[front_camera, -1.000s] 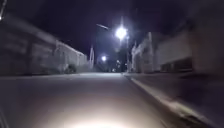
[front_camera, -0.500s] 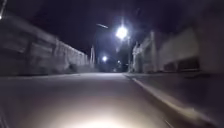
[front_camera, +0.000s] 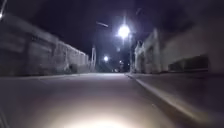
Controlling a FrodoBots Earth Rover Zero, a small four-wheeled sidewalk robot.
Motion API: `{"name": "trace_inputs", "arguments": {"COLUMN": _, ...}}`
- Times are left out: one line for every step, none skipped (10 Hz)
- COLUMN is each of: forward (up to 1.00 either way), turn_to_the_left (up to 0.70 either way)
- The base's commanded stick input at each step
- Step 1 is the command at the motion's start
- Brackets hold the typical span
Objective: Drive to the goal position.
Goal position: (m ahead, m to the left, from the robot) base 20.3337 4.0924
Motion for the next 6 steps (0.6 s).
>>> {"name": "trace_inputs", "arguments": {"forward": 0.7, "turn_to_the_left": 0.0}}
{"name": "trace_inputs", "arguments": {"forward": 0.7, "turn_to_the_left": 0.0}}
{"name": "trace_inputs", "arguments": {"forward": 0.7, "turn_to_the_left": 0.0}}
{"name": "trace_inputs", "arguments": {"forward": 0.7, "turn_to_the_left": 0.0}}
{"name": "trace_inputs", "arguments": {"forward": 0.7, "turn_to_the_left": 0.0}}
{"name": "trace_inputs", "arguments": {"forward": 0.7, "turn_to_the_left": 0.0}}
